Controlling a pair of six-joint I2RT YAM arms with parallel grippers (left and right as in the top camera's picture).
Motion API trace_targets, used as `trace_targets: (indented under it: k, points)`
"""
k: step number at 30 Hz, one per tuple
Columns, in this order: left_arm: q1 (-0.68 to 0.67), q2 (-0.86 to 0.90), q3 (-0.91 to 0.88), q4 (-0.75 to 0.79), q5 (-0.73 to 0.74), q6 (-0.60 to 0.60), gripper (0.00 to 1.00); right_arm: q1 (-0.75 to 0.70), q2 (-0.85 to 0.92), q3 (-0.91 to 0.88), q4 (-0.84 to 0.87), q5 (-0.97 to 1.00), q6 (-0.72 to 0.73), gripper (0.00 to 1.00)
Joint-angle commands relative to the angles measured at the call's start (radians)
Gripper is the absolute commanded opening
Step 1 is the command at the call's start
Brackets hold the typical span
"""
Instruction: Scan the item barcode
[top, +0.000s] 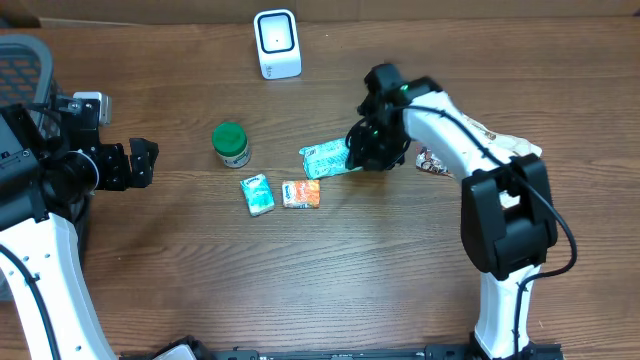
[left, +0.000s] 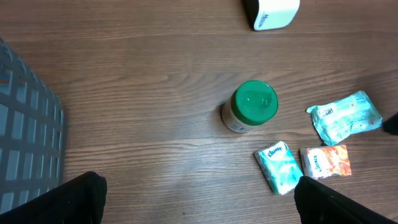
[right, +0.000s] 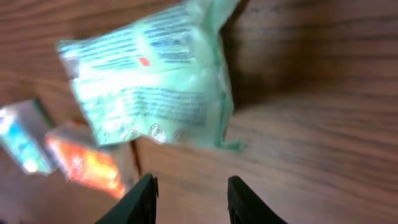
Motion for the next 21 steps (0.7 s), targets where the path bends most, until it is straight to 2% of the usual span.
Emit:
trace_targets:
  k: [1,5,10,15,21]
  points:
    - [0.005,0.005,0.001,0.002,0.004,0.008,1.0,-0.017,-0.01,0.1,-0.068,-0.056,-0.111,0.35]
    - [0.005,0.005,0.001,0.002,0.004,0.008,1.0,-0.064,-0.037,0.185,-0.151,-0.056,-0.13,0.38]
    - [0.005,0.005,0.001,0.002,0.004,0.008,1.0,-0.166,-0.046,0.21,-0.158,-0.056,-0.138,0.52]
    - [0.005,0.005,0.001,0.002,0.004,0.008,1.0,-0.234,-0.044,0.16,-0.098,-0.068,-0.198,0.6]
    - [0.005,0.005,0.001,0.002,0.004,0.008,0.99,-0.241,-0.04,0.064,0.013,-0.106,-0.238,0.66]
